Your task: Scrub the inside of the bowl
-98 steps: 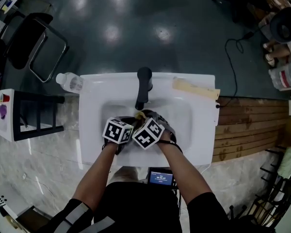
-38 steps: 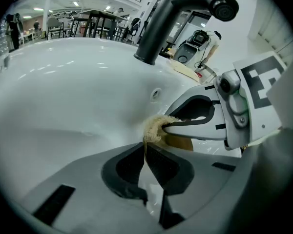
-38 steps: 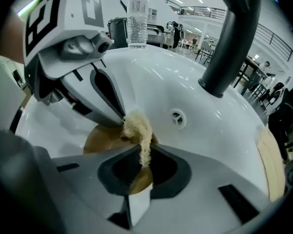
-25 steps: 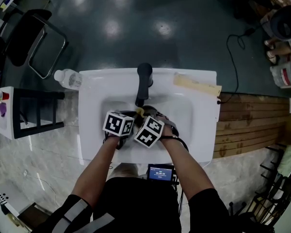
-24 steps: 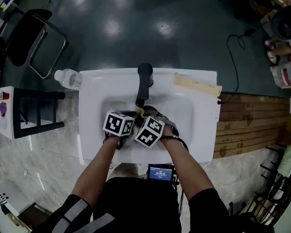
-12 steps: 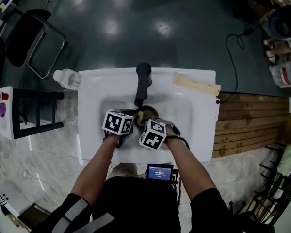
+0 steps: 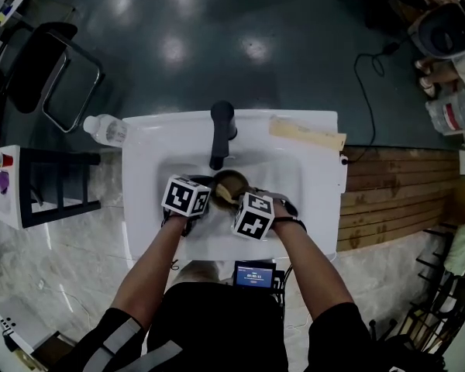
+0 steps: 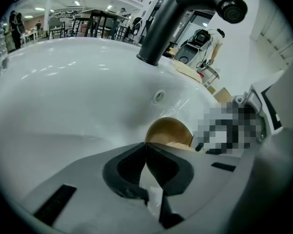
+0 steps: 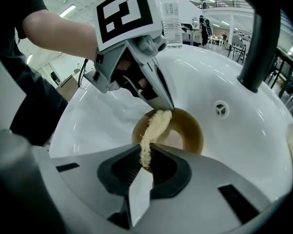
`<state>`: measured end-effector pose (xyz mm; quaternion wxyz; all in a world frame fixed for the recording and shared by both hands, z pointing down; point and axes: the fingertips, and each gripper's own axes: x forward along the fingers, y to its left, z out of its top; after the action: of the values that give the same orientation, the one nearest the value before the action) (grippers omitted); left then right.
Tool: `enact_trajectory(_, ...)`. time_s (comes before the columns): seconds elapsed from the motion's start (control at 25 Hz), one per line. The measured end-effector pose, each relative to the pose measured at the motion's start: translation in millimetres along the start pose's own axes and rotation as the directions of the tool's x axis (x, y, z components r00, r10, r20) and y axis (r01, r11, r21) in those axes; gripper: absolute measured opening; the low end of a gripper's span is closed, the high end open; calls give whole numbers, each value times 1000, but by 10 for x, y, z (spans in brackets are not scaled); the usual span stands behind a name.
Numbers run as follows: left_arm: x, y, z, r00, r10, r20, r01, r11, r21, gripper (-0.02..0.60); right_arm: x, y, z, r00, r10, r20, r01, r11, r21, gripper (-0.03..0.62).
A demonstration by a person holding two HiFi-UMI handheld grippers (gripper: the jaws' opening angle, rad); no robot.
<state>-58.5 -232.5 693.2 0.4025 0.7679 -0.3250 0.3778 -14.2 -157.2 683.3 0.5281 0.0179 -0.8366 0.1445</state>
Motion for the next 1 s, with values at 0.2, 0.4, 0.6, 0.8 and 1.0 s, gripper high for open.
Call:
enact_trajectory(0.2,3,-21,-7,1000,2,-8,-2,1000,26,12,-78,-222,-113,996,-85,-32,85,996,20,40)
enact_trajectory(0.4,50,-43,-47,999,17,-27,-14,995,97,12,-115,-554,-106,974,-218,-56,222,971,87,40)
enact_trajectory(0.6,46,-52,-37,999,20,-30,-17,994,104,12,-131,-733,-33,943,-329,-59,332,940,73,40)
enact_trajectory(0.8,45,-57,-45,999,21,-31,-18,995,95,14,-123,-829,46,905,-424,-31,425,903,58,40)
enact_trajectory(1.0,42,-60,-40,999,25,-30,-21,995,102,14,-57,-850,123,908,-419,-7,415,897,153,40)
